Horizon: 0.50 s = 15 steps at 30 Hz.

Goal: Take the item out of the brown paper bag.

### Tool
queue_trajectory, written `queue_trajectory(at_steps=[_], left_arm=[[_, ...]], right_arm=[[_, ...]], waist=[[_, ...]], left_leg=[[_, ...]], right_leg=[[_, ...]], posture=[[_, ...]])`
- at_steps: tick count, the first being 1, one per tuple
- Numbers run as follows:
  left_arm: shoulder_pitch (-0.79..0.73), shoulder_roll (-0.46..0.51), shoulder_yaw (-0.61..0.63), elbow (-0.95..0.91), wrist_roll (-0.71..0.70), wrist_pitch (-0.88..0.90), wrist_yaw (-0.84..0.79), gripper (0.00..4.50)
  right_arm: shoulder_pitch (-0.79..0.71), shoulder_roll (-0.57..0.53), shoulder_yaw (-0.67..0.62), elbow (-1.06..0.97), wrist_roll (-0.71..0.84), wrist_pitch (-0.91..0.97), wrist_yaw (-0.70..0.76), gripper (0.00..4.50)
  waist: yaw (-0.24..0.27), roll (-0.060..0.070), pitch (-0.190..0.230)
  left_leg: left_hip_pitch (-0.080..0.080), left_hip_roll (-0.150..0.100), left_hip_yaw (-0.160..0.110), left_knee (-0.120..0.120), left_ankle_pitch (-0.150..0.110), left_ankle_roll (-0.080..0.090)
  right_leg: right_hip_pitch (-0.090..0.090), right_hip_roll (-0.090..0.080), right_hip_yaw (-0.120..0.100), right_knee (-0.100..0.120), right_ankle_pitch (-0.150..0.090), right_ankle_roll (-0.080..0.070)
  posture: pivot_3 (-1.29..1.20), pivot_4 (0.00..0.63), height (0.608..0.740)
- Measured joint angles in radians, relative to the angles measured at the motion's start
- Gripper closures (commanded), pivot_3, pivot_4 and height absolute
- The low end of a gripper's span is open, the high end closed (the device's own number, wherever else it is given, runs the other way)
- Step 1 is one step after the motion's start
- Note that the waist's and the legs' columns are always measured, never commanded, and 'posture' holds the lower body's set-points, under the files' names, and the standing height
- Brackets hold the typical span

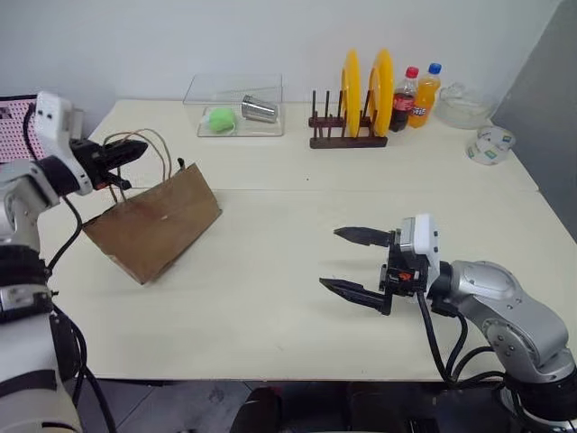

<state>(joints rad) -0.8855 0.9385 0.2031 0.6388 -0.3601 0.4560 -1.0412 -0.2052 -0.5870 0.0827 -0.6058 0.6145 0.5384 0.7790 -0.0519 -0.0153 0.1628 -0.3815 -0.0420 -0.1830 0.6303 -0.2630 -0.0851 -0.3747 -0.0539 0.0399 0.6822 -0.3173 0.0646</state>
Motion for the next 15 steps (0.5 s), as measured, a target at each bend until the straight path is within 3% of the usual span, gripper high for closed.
queue_trajectory(at_steps=[7, 15], left_arm=[[-0.25, -0.057, -0.112, 0.2, 0.094, -0.136, -0.148, 4.44], [-0.488, -0.208, -0.171, 0.462, 0.189, -0.318, -0.25, 4.44]], right_arm=[[0.076, 0.007, -0.089, -0.081, 0.018, 0.027, -0.113, 0.0], [0.185, 0.019, -0.146, -0.199, 0.019, 0.061, -0.273, 0.0]], waist=[[-0.002, -0.002, 0.001], [-0.005, -0.006, 0.004]], left_leg=[[-0.001, -0.001, -0.001, 0.001, 0.0, 0.0], [-0.003, -0.001, -0.001, 0.003, 0.0, 0.0]], right_leg=[[0.0, 0.0, -0.001, 0.0, 0.0, 0.0], [-0.001, 0.0, -0.001, 0.0, 0.0, 0.0]], posture=[[0.0, 0.15, 0.74], [0.0, 0.15, 0.74]])
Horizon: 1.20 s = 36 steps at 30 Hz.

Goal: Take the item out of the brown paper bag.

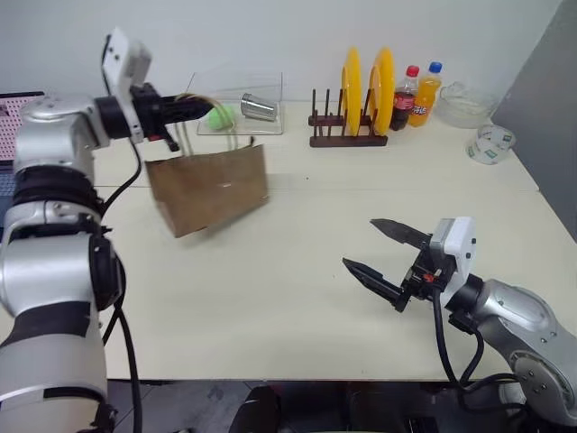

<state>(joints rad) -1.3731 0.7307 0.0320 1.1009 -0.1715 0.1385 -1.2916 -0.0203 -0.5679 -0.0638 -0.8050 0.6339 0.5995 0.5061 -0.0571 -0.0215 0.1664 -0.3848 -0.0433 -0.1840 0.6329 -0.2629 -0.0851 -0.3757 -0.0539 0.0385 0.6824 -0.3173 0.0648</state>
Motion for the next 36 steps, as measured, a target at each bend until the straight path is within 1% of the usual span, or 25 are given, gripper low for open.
queue_trajectory(at_steps=[5, 10, 13, 17, 20, 26, 30, 33, 36], left_arm=[[-0.095, -0.12, -0.002, 0.113, 0.035, -0.081, -0.005, 4.44], [-0.123, -0.267, 0.007, 0.178, 0.04, -0.128, -0.006, 4.44], [-0.136, -0.344, 0.012, 0.209, 0.05, -0.151, 0.006, 4.44], [-0.166, -0.415, 0.018, 0.23, 0.062, -0.17, 0.02, 4.44], [-0.186, -0.45, 0.026, 0.233, 0.066, -0.186, 0.026, 4.44], [-0.183, -0.52, 0.013, 0.247, 0.137, -0.239, 0.049, 4.44], [-0.18, -0.536, 0.009, 0.25, 0.177, -0.274, 0.072, 4.44], [-0.18, -0.539, -0.001, 0.25, 0.212, -0.301, 0.105, 4.44], [-0.18, -0.537, -0.006, 0.252, 0.242, -0.328, 0.152, 4.44]], right_arm=[[0.082, 0.0, -0.026, -0.079, 0.008, 0.028, -0.075, 0.0], [0.179, 0.004, -0.038, -0.149, 0.006, 0.051, -0.149, 0.0], [0.231, 0.021, -0.04, -0.155, 0.006, 0.061, -0.207, 0.0], [0.287, 0.011, -0.03, -0.156, 0.006, 0.03, -0.271, 0.0], [0.33, -0.014, -0.02, -0.157, 0.006, -0.017, -0.312, 0.0], [0.414, -0.067, 0.034, -0.157, -0.009, -0.13, -0.406, 0.0], [0.419, -0.093, 0.06, -0.157, -0.018, -0.167, -0.455, 0.0], [0.391, -0.103, 0.076, -0.157, -0.011, -0.173, -0.491, 0.0], [0.369, -0.114, 0.081, -0.157, 0.022, -0.176, -0.527, 0.0]], waist=[[0.0, -0.001, 0.001], [-0.002, -0.002, 0.001], [-0.003, -0.002, 0.001], [-0.003, -0.003, 0.002], [-0.004, -0.003, 0.002], [-0.004, -0.003, 0.002], [-0.004, -0.004, 0.002], [-0.003, -0.004, 0.003], [-0.002, -0.005, 0.003]], left_leg=[[0.0, 0.0, 0.0, 0.0, 0.0, 0.0], [0.0, 0.0, 0.0, 0.001, 0.0, 0.0], [0.0, 0.0, 0.001, 0.002, 0.0, 0.0], [0.0, -0.001, 0.001, 0.002, 0.0, 0.0], [0.0, -0.001, 0.002, 0.003, 0.0, 0.001], [0.0, -0.001, 0.002, 0.004, -0.001, 0.001], [0.0, -0.001, 0.002, 0.006, -0.001, 0.001], [0.0, -0.001, 0.002, 0.008, -0.001, 0.001], [0.0, -0.001, 0.002, 0.009, -0.001, 0.002]], right_leg=[[0.0, 0.0, 0.0, 0.0, 0.0, 0.0], [0.0, 0.0, 0.0, 0.001, 0.0, 0.0], [0.0, 0.0, 0.001, 0.002, 0.0, 0.0], [0.0, 0.0, 0.001, 0.003, 0.0, 0.0], [0.0, 0.0, 0.002, 0.003, 0.0, 0.0], [0.0, 0.0, 0.003, 0.004, 0.0, 0.001], [0.001, 0.0, 0.003, 0.006, 0.0, 0.001], [0.001, 0.0, 0.003, 0.006, 0.0, 0.001], [0.002, 0.0, 0.003, 0.006, 0.0, 0.001]], posture=[[0.0, 0.15, 0.74], [0.0, 0.15, 0.74], [0.0, 0.15, 0.74], [0.0, 0.15, 0.74], [0.0, 0.15, 0.74], [0.0, 0.15, 0.74], [0.0, 0.15, 0.74], [0.0, 0.15, 0.74], [0.0, 0.15, 0.74]])
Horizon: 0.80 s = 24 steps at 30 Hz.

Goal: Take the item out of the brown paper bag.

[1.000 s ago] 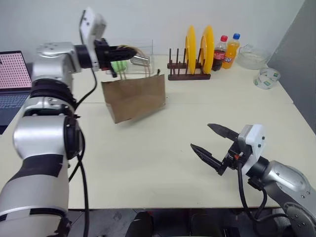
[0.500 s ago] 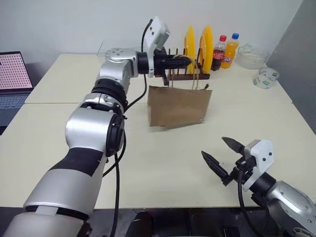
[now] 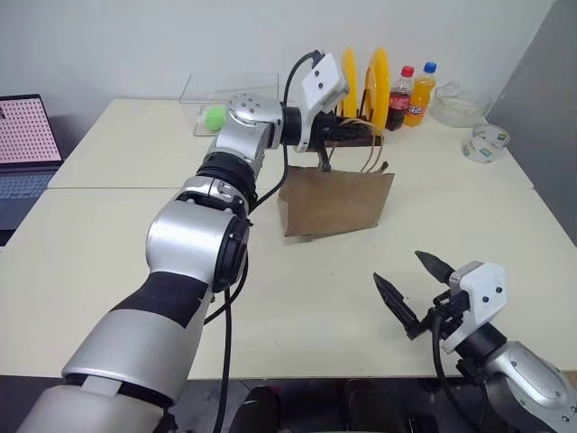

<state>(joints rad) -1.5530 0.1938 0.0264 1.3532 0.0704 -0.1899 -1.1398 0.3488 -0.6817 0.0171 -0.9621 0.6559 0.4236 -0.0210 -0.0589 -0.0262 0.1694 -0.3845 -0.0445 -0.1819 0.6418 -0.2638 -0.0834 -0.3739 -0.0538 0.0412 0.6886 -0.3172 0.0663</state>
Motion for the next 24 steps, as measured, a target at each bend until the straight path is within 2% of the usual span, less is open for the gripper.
queue_trajectory(at_steps=[5, 12, 24], left_arm=[[0.0, 0.002, -0.001, 0.007, 0.04, -0.036, 0.087, 4.44], [-0.004, 0.007, 0.005, 0.021, 0.057, -0.062, 0.169, 4.44], [0.011, 0.017, 0.008, 0.023, 0.061, -0.076, 0.127, 4.44]], right_arm=[[-0.044, 0.011, -0.001, 0.0, 0.058, 0.0, -0.054, 0.0], [-0.044, 0.011, -0.002, 0.0, 0.071, 0.004, -0.049, 0.0], [-0.092, 0.016, -0.002, 0.0, 0.074, 0.051, -0.05, 0.0]], waist=[[0.001, 0.0, 0.0], [0.001, 0.0, 0.0], [0.0, 0.0, 0.0]], left_leg=[[0.0, 0.0, 0.0, 0.001, 0.0, 0.0], [0.0, 0.0, 0.0, 0.001, 0.0, 0.0], [0.0, 0.0, 0.0, 0.001, 0.0, 0.0]], right_leg=[[0.0, 0.0, 0.0, 0.0, 0.0, 0.0], [0.0, 0.0, 0.0, 0.001, 0.0, 0.0], [0.0, 0.0, 0.0, 0.002, 0.0, 0.0]], posture=[[0.0, 0.15, 0.74], [0.0, 0.15, 0.74], [0.0, 0.15, 0.74]])
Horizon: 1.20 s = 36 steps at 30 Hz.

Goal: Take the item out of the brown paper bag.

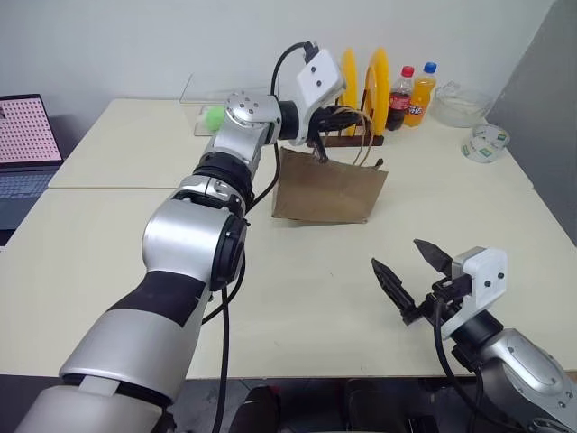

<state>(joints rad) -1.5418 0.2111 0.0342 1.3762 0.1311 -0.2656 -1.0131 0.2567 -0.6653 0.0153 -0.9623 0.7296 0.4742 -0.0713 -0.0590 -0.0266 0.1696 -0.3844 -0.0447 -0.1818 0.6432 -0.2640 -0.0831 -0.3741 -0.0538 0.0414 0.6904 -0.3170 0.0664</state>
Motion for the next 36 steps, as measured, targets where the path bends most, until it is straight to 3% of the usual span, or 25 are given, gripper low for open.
queue_trajectory(at_steps=[7, 8, 14, 22, 32, 36], left_arm=[[0.015, 0.012, -0.007, 0.0, 0.015, -0.001, -0.004, 4.44], [0.016, 0.013, -0.008, 0.0, 0.017, -0.002, -0.004, 4.27], [0.019, 0.033, -0.009, 0.0, 0.026, -0.001, -0.011, 2.88], [0.019, 0.09, -0.003, -0.004, 0.021, -0.005, -0.106, 0.59], [0.126, 0.207, 0.057, -0.053, -0.074, 0.046, -0.24, 0.59], [0.227, 0.253, 0.094, -0.168, -0.149, 0.102, -0.284, 0.59]], right_arm=[[-0.104, 0.019, -0.002, 0.0, -0.014, 0.039, 0.017, 0.0], [-0.117, 0.019, -0.004, 0.0, -0.023, 0.036, 0.027, 0.0], [-0.163, 0.019, -0.016, 0.0, -0.039, 0.031, 0.084, 0.0], [-0.166, 0.029, -0.015, 0.0, -0.043, 0.051, 0.122, 0.0], [-0.142, 0.026, -0.015, 0.004, -0.076, 0.106, 0.167, 0.0], [-0.207, 0.014, -0.017, 0.051, -0.099, 0.123, 0.213, 0.0]], waist=[[0.0, 0.0, 0.0], [0.0, 0.0, 0.0], [0.001, 0.0, 0.0], [-0.004, 0.0, 0.0], [-0.005, 0.0, 0.0], [-0.013, 0.001, 0.0]], left_leg=[[0.0, 0.0, 0.0, 0.001, 0.0, 0.0], [0.0, 0.0, 0.0, 0.001, 0.0, 0.0], [0.0, 0.0, 0.0, 0.001, 0.0, 0.0], [0.0, 0.0, 0.0, 0.001, 0.0, 0.0], [0.001, 0.0, 0.0, 0.002, 0.0, 0.0], [0.002, 0.001, 0.0, 0.001, 0.0, 0.0]], right_leg=[[0.0, 0.0, 0.0, 0.0, 0.0, 0.0], [0.0, 0.0, 0.0, 0.0, 0.0, 0.0], [0.0, 0.0, 0.0, 0.001, 0.0, 0.0], [-0.001, 0.0, 0.0, 0.002, 0.0, 0.0], [-0.001, 0.0, 0.0, 0.004, 0.0, 0.0], [-0.001, 0.0, 0.001, 0.006, 0.0, 0.0]], posture=[[0.0, 0.15, 0.74], [0.0, 0.15, 0.74], [0.0, 0.15, 0.74], [0.0, 0.15, 0.74], [0.0, 0.15, 0.74], [0.0, 0.15, 0.74]])
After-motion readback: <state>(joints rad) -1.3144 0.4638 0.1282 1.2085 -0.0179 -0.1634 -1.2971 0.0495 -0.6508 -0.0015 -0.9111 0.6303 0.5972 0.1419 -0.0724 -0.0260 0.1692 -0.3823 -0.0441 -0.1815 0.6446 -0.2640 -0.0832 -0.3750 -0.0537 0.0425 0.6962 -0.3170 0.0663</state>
